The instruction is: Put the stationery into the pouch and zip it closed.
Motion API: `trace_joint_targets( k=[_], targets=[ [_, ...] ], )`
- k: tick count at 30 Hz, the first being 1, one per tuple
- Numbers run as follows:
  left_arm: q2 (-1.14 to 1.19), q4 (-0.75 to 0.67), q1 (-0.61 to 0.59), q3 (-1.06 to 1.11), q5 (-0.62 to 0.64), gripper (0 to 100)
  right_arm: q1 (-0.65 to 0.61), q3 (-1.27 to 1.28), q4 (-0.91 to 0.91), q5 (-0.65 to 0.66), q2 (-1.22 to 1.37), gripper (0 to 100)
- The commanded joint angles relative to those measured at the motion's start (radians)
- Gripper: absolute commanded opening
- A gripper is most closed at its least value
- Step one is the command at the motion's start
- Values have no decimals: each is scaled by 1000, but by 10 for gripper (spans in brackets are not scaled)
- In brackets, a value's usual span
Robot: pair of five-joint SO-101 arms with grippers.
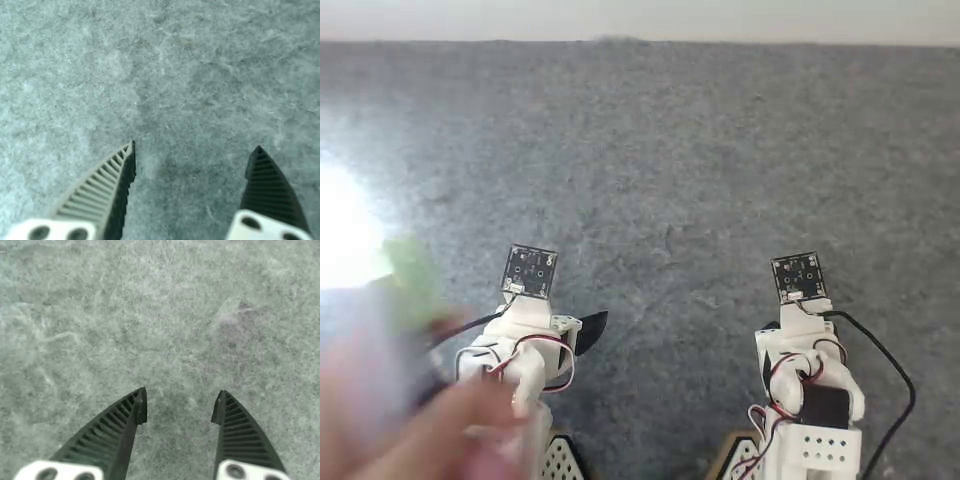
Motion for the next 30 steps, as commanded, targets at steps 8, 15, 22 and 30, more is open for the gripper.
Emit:
trace_joint_targets(
  k=[8,15,22,30],
  targets=[
    [-8,3,-5,-8,8,335,-5,21,7,-5,-12,221],
    [-6,3,-5,-8,8,335,-2,21,7,-5,-18,221],
    [-5,3,-5,-8,8,335,-2,21,7,-5,-18,221],
    [-5,3,-5,-8,9,335,-76,21,8,-5,-19,221]
  ],
)
